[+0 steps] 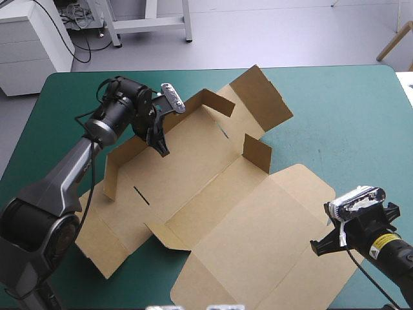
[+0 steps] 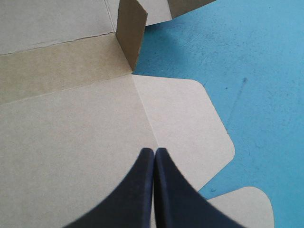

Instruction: Fold the box

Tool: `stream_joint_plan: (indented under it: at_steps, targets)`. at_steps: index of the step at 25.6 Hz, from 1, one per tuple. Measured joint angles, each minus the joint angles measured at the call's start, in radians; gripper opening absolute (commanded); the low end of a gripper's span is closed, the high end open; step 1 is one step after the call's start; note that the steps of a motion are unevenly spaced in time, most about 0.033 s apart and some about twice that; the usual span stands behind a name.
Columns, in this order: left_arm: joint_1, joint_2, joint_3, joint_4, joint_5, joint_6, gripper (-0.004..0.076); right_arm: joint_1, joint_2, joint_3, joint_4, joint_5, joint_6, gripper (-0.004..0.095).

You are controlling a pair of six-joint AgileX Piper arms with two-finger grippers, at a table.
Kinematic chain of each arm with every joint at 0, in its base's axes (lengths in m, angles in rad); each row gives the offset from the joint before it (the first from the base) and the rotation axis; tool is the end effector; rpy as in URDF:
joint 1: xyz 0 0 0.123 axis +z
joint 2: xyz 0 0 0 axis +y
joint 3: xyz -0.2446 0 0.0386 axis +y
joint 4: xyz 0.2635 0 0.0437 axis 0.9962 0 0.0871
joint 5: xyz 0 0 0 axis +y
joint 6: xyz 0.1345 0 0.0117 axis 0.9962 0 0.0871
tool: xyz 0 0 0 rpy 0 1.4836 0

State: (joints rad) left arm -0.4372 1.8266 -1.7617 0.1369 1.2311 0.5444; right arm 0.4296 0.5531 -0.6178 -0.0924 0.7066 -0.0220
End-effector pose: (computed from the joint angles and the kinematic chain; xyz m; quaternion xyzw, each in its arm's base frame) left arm 0.3813 -0.1590 0.2513 0.4721 0.8604 0.0771 0.1757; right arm 0.1733 0.0705 0.2742 -0.2111 0.8470 0.0560 0.4847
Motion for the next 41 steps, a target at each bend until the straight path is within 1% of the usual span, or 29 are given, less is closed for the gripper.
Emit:
stream_joint_plan:
  at_steps: [3, 4, 11, 13, 18, 20, 25, 32, 41]
  targets:
    - [-0.036, 0.028, -0.023, 0.058, -0.034, -0.001, -0.0010, 0.000, 0.000, 0.003, 0.000, -0.002, -0.001, -0.0019]
    - [-0.056, 0.038, -0.033, 0.092, -0.063, 0.000, -0.0010, 0.000, 0.000, 0.004, 0.000, -0.002, -0.010, -0.0020]
    - [-0.131, 0.051, -0.040, 0.192, -0.176, 0.043, -0.0010, 0.000, 0.000, 0.004, 0.000, -0.003, -0.022, -0.0019]
    - [-0.179, 0.051, -0.040, 0.256, -0.228, 0.089, -0.0010, 0.000, 0.000, 0.004, 0.000, -0.003, -0.025, -0.0020]
    - [-0.262, 0.051, -0.040, 0.369, -0.282, 0.125, -0.0010, 0.000, 0.000, 0.004, 0.000, -0.003, -0.025, -0.0019]
    - [-0.310, 0.051, -0.033, 0.424, -0.290, 0.071, -0.0010, 0.000, 0.000, 0.004, 0.000, -0.003, -0.025, -0.0019]
    - [-0.368, 0.051, 0.006, 0.516, -0.302, -0.007, -0.0010, 0.000, 0.000, 0.004, 0.000, -0.003, -0.025, -0.0019]
    - [-0.466, 0.018, 0.084, 0.656, -0.338, -0.158, -0.0010, 0.000, 0.000, 0.004, 0.000, 0.009, -0.025, -0.0019]
    - [-0.559, -0.085, 0.262, 0.844, -0.377, -0.383, -0.0010, 0.000, 0.000, 0.004, 0.000, 0.020, -0.025, -0.0019]
